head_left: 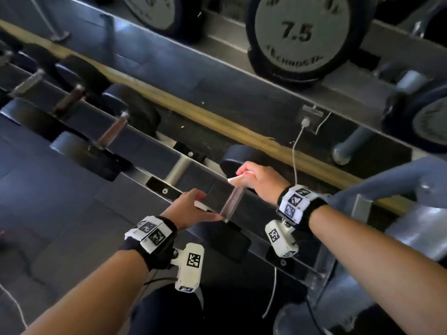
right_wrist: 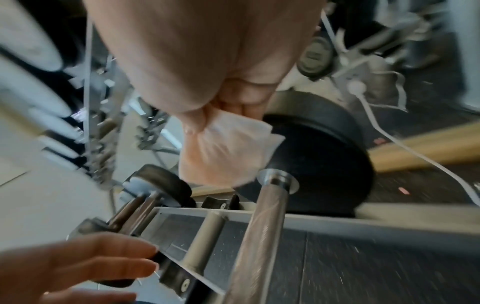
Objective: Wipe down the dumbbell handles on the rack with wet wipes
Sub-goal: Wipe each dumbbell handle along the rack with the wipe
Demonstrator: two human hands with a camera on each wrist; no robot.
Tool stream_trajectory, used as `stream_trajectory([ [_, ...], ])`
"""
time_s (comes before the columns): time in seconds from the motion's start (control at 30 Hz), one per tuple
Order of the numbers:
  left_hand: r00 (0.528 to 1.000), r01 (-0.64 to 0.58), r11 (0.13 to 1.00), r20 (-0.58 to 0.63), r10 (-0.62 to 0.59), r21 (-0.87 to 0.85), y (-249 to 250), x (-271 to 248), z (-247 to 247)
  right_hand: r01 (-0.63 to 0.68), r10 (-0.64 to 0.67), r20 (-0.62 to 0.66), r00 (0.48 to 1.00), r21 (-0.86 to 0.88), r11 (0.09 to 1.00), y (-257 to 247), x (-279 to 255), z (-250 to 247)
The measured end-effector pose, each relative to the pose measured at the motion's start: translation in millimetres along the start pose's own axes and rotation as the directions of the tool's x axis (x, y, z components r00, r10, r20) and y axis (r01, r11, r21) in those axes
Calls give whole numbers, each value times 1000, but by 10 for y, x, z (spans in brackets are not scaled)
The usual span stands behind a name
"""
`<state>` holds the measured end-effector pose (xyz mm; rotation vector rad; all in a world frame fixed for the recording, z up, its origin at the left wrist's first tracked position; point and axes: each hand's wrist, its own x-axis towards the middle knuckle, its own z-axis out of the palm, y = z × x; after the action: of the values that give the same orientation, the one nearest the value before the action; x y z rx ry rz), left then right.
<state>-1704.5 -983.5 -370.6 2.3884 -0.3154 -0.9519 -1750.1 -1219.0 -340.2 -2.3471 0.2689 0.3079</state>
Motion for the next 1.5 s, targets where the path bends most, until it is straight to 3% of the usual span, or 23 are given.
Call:
stream_trajectory([
  [0.13,999,-24,1000,21,24,-1,-67,36,55,256,-276,-77,958,-196,946,101,170,139],
  [0.3,1000,-15,992,-14,13,-122,-75,-13,86,439,-456,83,886,-468,767,322,241,392],
  [0.47,995,-53,971,-89,33,-235,-92,-82,168,464,-479,113,870,-512,723,585,295,555],
  [0.6,995,-48,963,-92,24,-264,-108,-143,239,455,-455,104,884,-412,789,758,243,626],
  [0.67,993,-32,982,-116,10,-188,-116,-169,251,485,-467,143,872,-371,792,775,191,670],
  [0.73,988,7,999,-156,-15,-54,-97,-196,279,534,-507,181,843,-399,745,733,106,720],
  [0.83,989,36,996,-143,-24,85,-24,-210,397,664,-598,293,746,-393,636,611,-37,838],
  [0.9,991,40,993,-133,-24,114,6,-207,466,690,-572,387,724,-427,584,546,-37,801],
  [0.97,990,44,995,-138,-31,89,2,-218,477,648,-526,385,758,-537,540,547,80,646],
  [1.03,991,44,998,-128,-37,52,-6,-235,457,541,-488,274,829,-617,572,578,168,508],
  [1.1,993,37,999,-109,-34,30,-6,-235,441,502,-486,215,847,-623,600,635,165,569],
  [1.13,994,33,999,-103,-30,26,-7,-229,434,535,-515,226,827,-601,594,658,111,649],
  [1.23,994,22,999,-108,-20,22,-14,-211,427,713,-671,300,678,-493,499,737,-112,877],
  [1.27,994,20,999,-110,-17,26,-17,-209,429,741,-692,311,652,-454,494,765,-134,894],
  [1.33,994,15,999,-110,-12,34,-22,-206,435,732,-672,312,672,-420,537,766,-44,829],
  [1.43,995,20,1000,-99,-17,24,-26,-201,432,557,-543,192,817,-506,659,727,170,661],
  [1.5,995,21,999,-96,-18,29,-38,-202,433,488,-502,148,852,-571,660,729,224,639],
])
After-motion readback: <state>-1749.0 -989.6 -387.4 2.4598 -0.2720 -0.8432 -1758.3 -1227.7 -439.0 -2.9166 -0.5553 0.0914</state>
